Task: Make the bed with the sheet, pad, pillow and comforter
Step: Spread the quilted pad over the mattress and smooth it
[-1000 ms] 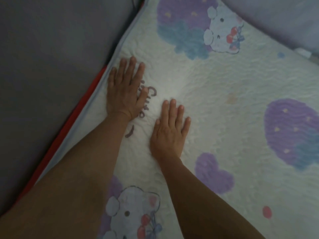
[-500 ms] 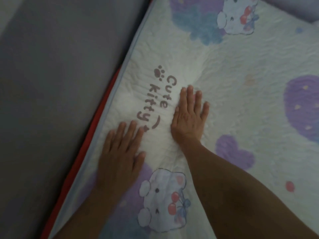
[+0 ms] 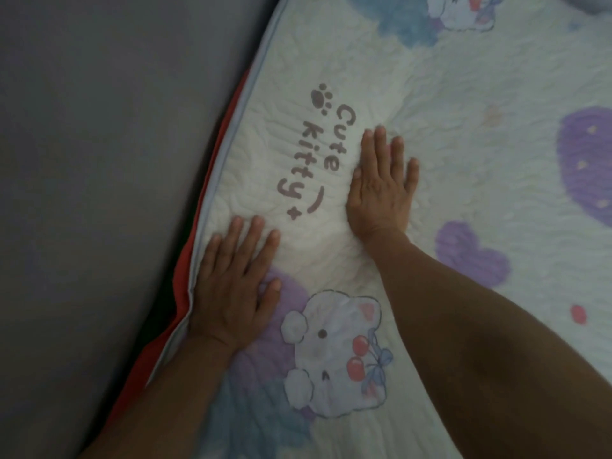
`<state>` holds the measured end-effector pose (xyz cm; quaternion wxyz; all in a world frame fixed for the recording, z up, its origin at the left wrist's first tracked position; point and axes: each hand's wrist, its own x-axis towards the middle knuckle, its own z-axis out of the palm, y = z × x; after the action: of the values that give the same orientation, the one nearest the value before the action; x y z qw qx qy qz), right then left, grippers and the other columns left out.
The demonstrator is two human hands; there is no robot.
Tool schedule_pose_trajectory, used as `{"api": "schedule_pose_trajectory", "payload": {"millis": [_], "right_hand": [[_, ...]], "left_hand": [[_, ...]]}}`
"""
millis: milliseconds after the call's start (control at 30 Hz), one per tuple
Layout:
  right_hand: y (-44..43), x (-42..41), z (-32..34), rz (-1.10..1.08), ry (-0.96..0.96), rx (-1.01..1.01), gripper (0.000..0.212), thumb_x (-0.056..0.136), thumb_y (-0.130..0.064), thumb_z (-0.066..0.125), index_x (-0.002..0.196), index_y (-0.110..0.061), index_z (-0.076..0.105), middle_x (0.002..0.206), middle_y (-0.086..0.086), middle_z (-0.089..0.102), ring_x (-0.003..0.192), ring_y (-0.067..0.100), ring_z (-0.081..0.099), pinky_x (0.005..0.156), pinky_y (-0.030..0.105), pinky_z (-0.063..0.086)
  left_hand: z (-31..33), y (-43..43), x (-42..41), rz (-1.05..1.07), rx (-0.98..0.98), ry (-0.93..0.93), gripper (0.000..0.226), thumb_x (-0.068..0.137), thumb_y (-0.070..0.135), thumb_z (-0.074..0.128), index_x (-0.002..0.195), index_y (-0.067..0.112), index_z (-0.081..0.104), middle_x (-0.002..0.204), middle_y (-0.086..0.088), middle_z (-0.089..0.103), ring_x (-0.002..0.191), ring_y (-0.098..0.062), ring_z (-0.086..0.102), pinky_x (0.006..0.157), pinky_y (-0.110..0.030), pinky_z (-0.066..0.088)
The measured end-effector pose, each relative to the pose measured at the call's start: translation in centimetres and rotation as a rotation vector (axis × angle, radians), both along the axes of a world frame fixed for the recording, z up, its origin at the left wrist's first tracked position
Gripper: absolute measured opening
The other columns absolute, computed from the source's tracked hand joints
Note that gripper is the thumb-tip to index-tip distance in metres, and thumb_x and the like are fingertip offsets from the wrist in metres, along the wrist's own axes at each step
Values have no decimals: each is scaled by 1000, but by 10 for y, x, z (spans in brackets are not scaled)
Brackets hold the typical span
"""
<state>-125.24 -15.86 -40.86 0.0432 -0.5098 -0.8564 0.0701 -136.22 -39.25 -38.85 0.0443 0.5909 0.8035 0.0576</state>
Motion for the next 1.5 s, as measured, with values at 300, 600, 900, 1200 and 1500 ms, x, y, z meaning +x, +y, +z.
{"api": "schedule_pose_trajectory", "payload": {"millis": [300,600,900,1200,1500], "right_hand": [[-22,12,24,21,74,-175,55,102,-35,20,153,-26,3,162,-5,-1,148,16,-5,118,47,-4],[-177,46,23,139,27,-312,62,101,-44,21,152,-26,-9,160,2,-16,147,18,-14,114,51,-10],[-226,67,45,214,16,-451,64,100,-44,29,153,-26,-3,161,0,-12,147,19,-12,115,51,-7],[-237,83,77,312,33,-550,54,102,-37,32,151,-18,19,160,4,11,147,25,11,117,50,10],[-309,138,127,340,52,-628,55,102,-39,33,150,-14,24,157,5,24,145,23,22,117,40,19]], "left_hand": [[-10,-3,1,3,69,32,64,92,46,30,151,21,23,159,-4,16,147,-25,12,118,-46,13],[12,-20,7,-7,5,110,75,84,54,7,152,22,11,160,-1,9,148,-22,3,120,-42,1],[19,-119,0,107,25,186,76,88,51,20,146,2,30,153,-20,26,142,-33,26,117,-38,13],[14,-113,-1,149,-71,98,82,85,57,6,151,9,6,159,-15,2,147,-29,5,117,-34,-7],[45,-271,34,-28,-102,59,72,97,51,12,143,1,37,149,-15,36,137,-32,34,114,-31,8]]}}
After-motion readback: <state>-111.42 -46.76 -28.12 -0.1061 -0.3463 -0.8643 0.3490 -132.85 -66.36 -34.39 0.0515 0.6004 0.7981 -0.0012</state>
